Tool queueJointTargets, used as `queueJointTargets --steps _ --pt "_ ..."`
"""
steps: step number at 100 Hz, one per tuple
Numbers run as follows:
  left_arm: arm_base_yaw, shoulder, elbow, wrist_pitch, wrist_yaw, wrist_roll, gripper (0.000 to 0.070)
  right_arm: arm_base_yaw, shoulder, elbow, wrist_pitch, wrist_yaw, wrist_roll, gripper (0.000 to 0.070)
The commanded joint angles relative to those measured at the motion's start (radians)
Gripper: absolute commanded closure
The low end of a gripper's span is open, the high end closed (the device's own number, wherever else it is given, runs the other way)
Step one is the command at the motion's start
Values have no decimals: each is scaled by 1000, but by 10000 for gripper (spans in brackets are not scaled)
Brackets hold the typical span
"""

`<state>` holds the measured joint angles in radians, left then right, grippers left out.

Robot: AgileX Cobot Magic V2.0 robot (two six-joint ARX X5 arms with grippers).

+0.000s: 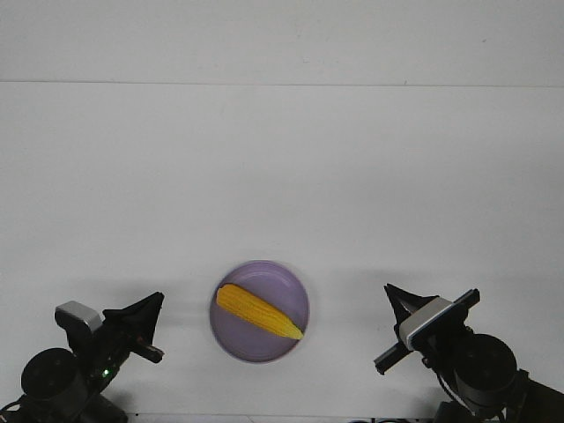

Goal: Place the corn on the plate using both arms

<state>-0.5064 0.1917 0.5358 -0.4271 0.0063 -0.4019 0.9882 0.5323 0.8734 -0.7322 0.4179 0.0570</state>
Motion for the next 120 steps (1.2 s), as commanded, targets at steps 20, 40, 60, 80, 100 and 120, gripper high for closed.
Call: queueJointTargets --steps 20,40,60,80,100,120 --pt "-3 3 12 10 -81 127 686 11 3 10 8 1 14 685" --pt "130 -16 -88 118 -186 353 685 11 3 10 9 2 14 685" --pt "354 -88 -325 360 -185 462 685 11 3 10 35 1 14 685" --pt "426 -161 -461 437 -185 462 685 11 3 10 53 1 14 685" --pt "432 -189 -523 441 -182 465 685 11 3 10 53 1 14 685" --pt "433 -189 -523 454 -182 465 685 11 3 10 53 1 14 685"
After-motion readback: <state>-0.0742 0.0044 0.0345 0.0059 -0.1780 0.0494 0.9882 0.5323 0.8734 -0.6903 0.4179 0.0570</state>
